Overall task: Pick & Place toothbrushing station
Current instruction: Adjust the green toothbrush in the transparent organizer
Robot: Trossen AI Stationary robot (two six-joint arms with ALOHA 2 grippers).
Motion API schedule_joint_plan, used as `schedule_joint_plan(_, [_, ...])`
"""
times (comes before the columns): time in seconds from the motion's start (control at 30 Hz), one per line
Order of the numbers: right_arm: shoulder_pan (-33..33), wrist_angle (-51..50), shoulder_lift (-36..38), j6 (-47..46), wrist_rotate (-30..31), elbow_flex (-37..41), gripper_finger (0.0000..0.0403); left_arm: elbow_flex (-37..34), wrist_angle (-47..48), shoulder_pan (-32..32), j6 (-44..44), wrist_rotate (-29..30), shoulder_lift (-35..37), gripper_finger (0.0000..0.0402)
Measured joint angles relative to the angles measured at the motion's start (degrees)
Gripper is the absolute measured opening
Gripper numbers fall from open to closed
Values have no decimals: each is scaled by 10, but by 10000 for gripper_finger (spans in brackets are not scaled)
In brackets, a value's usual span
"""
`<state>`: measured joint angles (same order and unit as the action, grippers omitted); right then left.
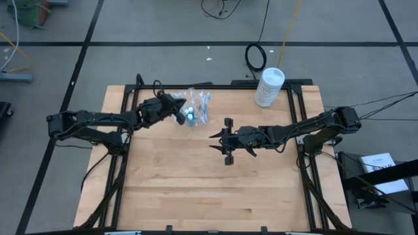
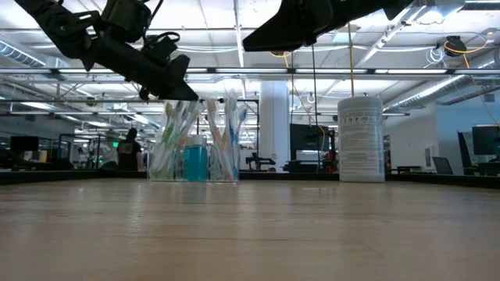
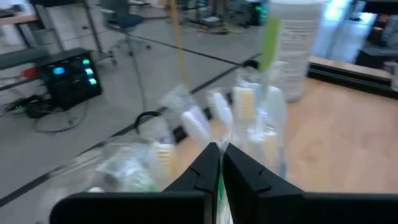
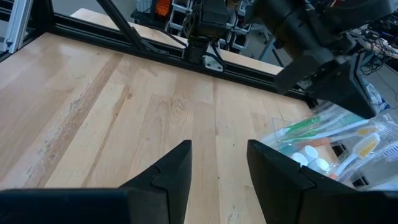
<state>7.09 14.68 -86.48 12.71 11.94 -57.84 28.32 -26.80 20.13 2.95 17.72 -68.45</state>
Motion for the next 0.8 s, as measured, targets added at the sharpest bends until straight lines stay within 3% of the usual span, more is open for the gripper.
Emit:
schedule_joint_plan(0.3, [0, -5, 0, 0, 0, 0, 146, 0, 0, -30, 34, 120, 0, 4])
schedule_joint_plan(0.5, [0, -5, 0, 0, 0, 0, 146, -1, 0, -66, 5, 226, 23, 17])
schedule_joint_plan(0.67, [0, -5, 0, 0, 0, 0, 146, -1, -2, -97, 8, 307, 46, 4])
schedule_joint_plan(0.8, [0, -4, 0, 0, 0, 0, 146, -1, 2, -106, 51, 323, 45, 13])
